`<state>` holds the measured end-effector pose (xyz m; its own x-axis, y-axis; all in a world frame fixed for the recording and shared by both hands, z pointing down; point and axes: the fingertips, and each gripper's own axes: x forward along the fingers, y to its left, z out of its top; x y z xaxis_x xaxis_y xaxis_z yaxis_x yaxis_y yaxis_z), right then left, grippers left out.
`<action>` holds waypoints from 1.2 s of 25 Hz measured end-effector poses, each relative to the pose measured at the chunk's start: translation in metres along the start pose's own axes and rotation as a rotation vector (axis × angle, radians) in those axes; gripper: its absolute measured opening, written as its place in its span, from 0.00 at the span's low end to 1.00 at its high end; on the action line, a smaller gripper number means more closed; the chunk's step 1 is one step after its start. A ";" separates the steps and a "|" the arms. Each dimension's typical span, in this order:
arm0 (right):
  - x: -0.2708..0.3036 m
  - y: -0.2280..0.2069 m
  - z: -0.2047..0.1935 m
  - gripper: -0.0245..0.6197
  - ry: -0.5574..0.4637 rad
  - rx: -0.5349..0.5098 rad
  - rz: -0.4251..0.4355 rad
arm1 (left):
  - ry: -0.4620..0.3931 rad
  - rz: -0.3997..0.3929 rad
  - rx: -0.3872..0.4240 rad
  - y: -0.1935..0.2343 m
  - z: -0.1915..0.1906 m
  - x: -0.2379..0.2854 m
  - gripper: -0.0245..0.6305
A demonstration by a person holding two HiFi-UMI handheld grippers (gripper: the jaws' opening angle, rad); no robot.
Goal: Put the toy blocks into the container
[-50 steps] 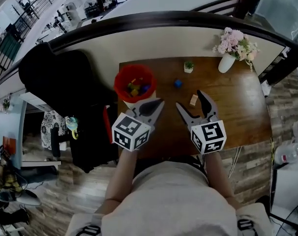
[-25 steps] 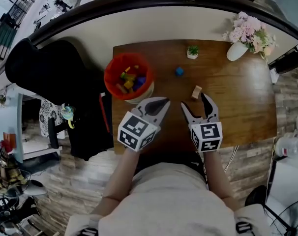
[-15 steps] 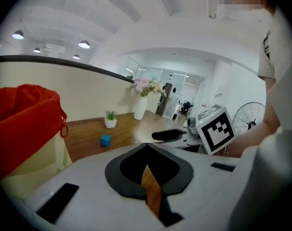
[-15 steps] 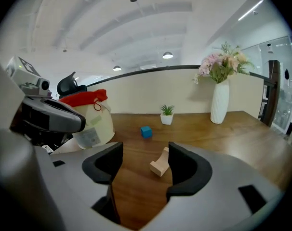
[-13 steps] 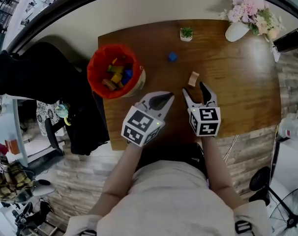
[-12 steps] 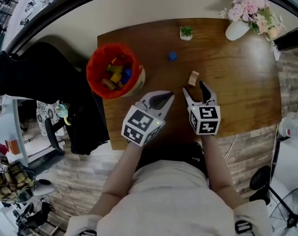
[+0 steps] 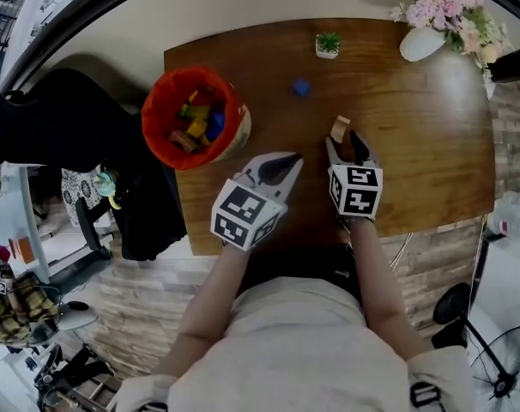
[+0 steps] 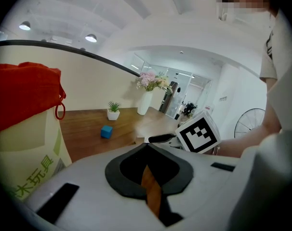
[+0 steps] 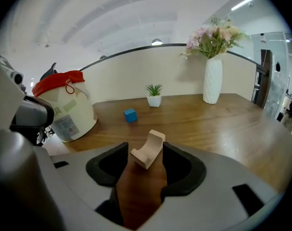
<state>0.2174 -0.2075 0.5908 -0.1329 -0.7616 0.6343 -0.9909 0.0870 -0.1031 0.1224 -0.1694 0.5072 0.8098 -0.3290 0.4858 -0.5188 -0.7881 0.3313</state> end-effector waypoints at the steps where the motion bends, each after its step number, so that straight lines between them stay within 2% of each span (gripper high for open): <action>1: 0.002 0.001 -0.002 0.39 0.009 0.002 0.005 | 0.003 0.001 -0.003 0.000 -0.002 0.000 0.06; 5: 0.006 0.004 -0.012 0.38 0.034 0.011 0.002 | 0.013 0.000 -0.005 -0.001 -0.007 -0.001 0.06; 8: 0.008 0.003 -0.018 0.33 0.046 0.008 -0.020 | 0.018 0.002 -0.008 -0.001 -0.010 -0.004 0.06; 19: 0.000 -0.002 -0.013 0.28 0.016 -0.009 -0.036 | 0.003 0.016 -0.018 0.008 -0.008 -0.014 0.06; 26: -0.010 0.013 0.011 0.28 -0.051 -0.059 -0.005 | -0.015 0.022 -0.015 0.011 -0.002 -0.024 0.06; 30: -0.014 0.029 0.024 0.28 -0.076 -0.092 0.053 | -0.037 0.023 0.007 0.010 0.008 -0.033 0.06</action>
<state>0.1914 -0.2098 0.5601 -0.1867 -0.8007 0.5693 -0.9809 0.1845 -0.0622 0.0927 -0.1708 0.4886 0.8075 -0.3656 0.4629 -0.5353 -0.7839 0.3147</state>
